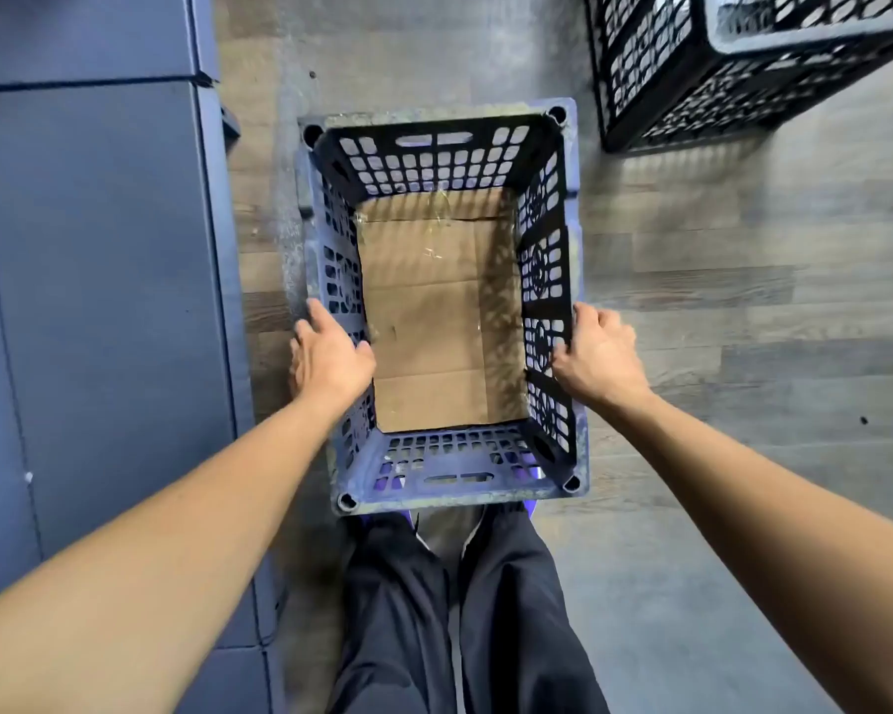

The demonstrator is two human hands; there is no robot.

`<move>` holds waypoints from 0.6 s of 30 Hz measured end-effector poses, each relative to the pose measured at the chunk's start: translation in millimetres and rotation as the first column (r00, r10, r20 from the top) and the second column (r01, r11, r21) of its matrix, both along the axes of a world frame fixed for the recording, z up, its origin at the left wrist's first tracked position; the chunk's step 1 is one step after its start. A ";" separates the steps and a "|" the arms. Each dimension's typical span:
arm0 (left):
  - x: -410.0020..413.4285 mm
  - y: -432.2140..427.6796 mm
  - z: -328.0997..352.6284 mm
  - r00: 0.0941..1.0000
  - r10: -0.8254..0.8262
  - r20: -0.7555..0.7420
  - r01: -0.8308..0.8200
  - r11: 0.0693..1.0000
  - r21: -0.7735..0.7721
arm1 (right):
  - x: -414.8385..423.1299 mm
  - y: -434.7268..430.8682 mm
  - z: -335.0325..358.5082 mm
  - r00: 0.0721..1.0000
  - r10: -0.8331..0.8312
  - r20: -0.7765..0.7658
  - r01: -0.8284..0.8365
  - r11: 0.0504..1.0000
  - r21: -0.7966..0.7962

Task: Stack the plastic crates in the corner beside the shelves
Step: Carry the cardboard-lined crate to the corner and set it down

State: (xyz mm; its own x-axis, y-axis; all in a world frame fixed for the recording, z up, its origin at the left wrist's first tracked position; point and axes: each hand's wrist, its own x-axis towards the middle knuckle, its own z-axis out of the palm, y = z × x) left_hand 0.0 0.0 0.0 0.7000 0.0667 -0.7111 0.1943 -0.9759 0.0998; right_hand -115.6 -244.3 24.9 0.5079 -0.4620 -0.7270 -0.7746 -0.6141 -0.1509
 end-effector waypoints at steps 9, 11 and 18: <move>23.3 4.7 -16.4 0.990 0.144 -0.011 -0.143 0.989 0.045 | 5.7 -13.9 -34.6 0.962 -0.268 -0.050 0.272 0.953 0.133; 28.3 9.1 -18.5 0.988 0.155 -0.001 -0.155 0.988 0.019 | 3.1 -22.5 -40.8 0.939 -0.338 -0.056 0.343 0.922 0.179; 22.9 15.1 20.5 0.983 0.169 0.073 -0.167 0.985 -0.040 | -13.1 -28.4 0.0 0.945 -0.327 0.010 0.323 0.937 0.133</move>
State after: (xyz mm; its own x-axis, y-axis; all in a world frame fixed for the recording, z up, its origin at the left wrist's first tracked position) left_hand 22.9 15.1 20.5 0.7329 0.1651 -0.6600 0.3459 -0.9258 0.1525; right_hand -128.6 -272.8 24.9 0.3688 -0.5102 -0.7769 -0.9225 -0.3036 -0.2385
